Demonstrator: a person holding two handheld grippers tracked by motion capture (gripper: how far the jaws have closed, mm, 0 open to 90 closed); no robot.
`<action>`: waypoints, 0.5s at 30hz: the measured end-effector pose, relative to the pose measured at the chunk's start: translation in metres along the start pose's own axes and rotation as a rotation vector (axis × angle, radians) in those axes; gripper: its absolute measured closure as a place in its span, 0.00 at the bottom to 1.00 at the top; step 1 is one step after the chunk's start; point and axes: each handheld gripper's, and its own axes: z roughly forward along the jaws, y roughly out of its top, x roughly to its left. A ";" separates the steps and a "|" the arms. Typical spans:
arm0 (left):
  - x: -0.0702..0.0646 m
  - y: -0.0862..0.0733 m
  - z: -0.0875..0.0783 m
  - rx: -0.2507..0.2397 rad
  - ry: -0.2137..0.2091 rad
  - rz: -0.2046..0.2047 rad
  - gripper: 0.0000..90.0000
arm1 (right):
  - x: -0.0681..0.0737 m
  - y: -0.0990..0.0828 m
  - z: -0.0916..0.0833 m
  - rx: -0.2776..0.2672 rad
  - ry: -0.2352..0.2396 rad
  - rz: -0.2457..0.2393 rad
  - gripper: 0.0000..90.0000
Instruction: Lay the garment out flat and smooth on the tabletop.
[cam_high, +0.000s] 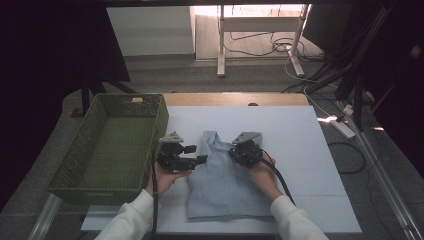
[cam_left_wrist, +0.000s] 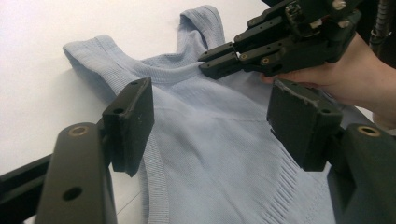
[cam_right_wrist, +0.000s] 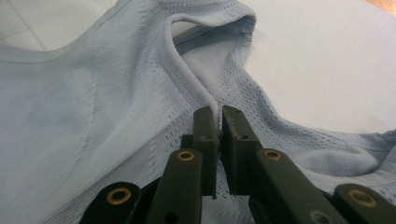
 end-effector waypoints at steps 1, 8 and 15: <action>0.000 0.000 0.000 -0.001 0.000 0.001 0.36 | -0.001 0.000 0.002 0.004 -0.006 0.001 0.94; 0.000 0.000 -0.001 0.000 0.000 0.001 0.36 | -0.006 -0.009 0.009 0.056 -0.005 0.020 0.93; 0.000 0.000 -0.003 -0.004 0.002 0.000 0.36 | -0.013 -0.010 0.005 0.027 -0.037 0.034 0.93</action>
